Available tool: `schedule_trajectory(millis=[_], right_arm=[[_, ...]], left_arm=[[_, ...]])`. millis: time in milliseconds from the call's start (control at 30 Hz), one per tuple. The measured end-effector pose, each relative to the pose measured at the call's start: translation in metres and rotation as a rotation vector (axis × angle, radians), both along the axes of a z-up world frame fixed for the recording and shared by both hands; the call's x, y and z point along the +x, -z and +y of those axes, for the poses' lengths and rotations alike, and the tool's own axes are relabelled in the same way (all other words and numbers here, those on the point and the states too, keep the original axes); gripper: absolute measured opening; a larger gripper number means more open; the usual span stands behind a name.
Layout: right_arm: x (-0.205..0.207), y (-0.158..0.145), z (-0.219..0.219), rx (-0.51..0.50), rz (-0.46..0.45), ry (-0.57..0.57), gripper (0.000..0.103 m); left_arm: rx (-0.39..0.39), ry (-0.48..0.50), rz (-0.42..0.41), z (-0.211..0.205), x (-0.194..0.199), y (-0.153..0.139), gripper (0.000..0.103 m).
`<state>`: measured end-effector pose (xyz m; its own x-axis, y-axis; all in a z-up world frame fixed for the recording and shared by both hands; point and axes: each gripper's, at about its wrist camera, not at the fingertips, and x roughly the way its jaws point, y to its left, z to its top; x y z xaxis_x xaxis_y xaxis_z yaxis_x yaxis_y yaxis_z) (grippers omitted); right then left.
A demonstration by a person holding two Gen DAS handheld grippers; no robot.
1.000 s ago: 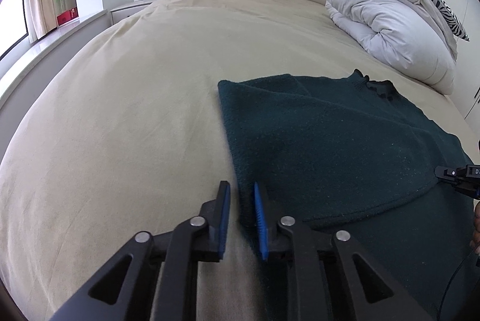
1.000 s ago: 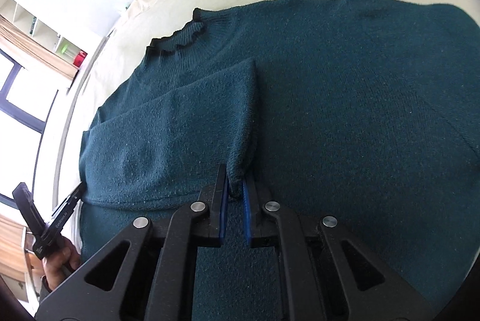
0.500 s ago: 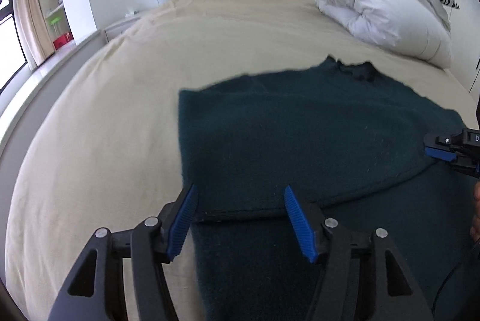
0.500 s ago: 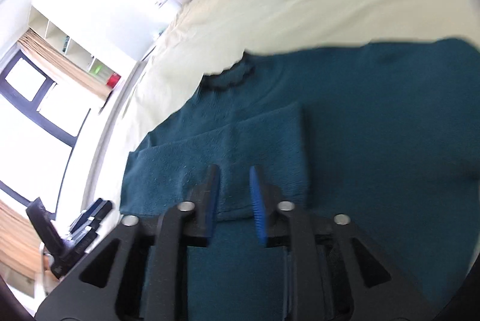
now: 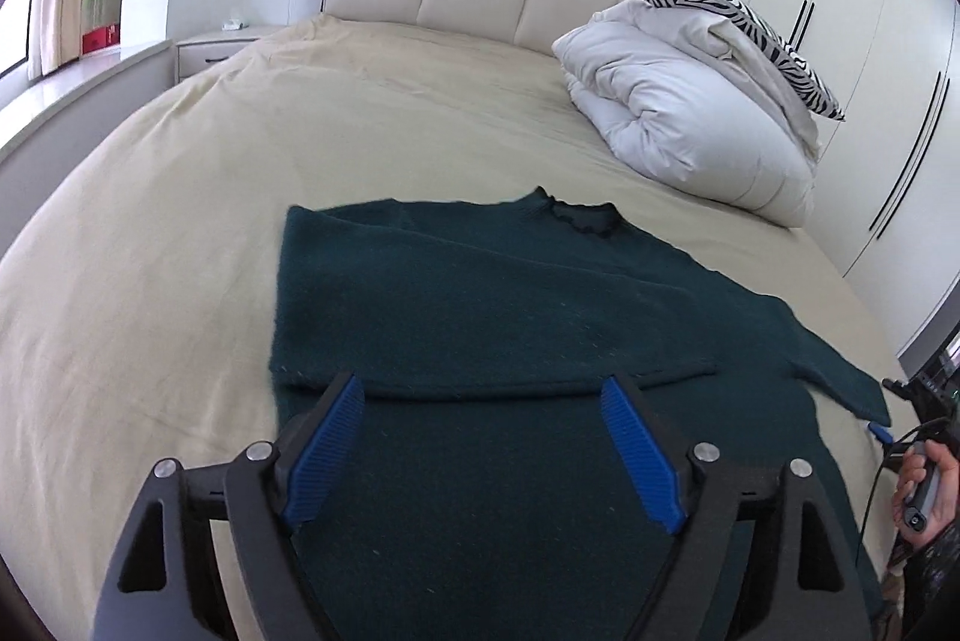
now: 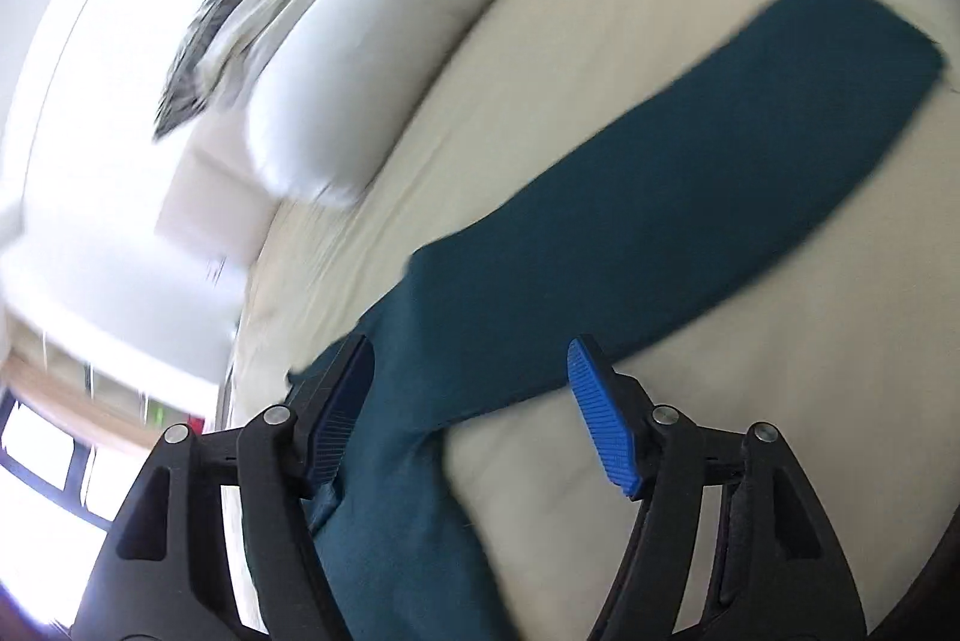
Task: Fold small clothes
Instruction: 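Fold the held sleeve across the body with the right gripper and release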
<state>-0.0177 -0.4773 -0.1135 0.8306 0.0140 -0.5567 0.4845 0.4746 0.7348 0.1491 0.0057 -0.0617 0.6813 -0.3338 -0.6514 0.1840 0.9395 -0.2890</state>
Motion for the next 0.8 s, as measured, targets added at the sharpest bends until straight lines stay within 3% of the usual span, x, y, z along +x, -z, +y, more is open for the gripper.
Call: schedule_trajectory(millis=[133,233,333,400,467,533,600,700,800], right_arm=[[-0.073,0.028,-0.072,0.141,0.008,0.257,0.064],[-0.099,0.038,-0.105,0.196,-0.046,0.311,0.058],[-0.092,0.038,-0.12,0.183,-0.061,0.313,0.058],[-0.079,0.041,-0.138,0.158,-0.058,0.298,0.045],[-0.045,0.055,-0.145,0.144,-0.018,0.3,0.02],[-0.032,0.061,-0.159,0.141,0.016,0.307,0.012],[-0.016,0.049,-0.159,0.072,0.063,0.278,0.007],[0.017,0.008,-0.128,-0.104,0.095,0.165,0.007],[0.072,-0.037,-0.071,-0.292,0.097,-0.034,0.007]], left_arm=[[-0.039,0.029,0.069,-0.021,-0.009,0.013,0.084],[-0.044,0.049,0.1,-0.034,-0.013,0.019,0.084],[-0.059,0.065,0.113,-0.039,-0.015,0.02,0.084],[-0.057,0.068,0.116,-0.039,-0.015,0.02,0.084],[-0.065,0.068,0.121,-0.036,-0.015,0.021,0.084],[-0.078,0.061,0.128,-0.032,-0.014,0.023,0.084],[-0.095,0.053,0.137,-0.029,-0.012,0.025,0.084],[-0.117,0.049,0.141,-0.025,-0.011,0.025,0.084],[-0.149,0.047,0.141,-0.02,-0.009,0.023,0.084]])
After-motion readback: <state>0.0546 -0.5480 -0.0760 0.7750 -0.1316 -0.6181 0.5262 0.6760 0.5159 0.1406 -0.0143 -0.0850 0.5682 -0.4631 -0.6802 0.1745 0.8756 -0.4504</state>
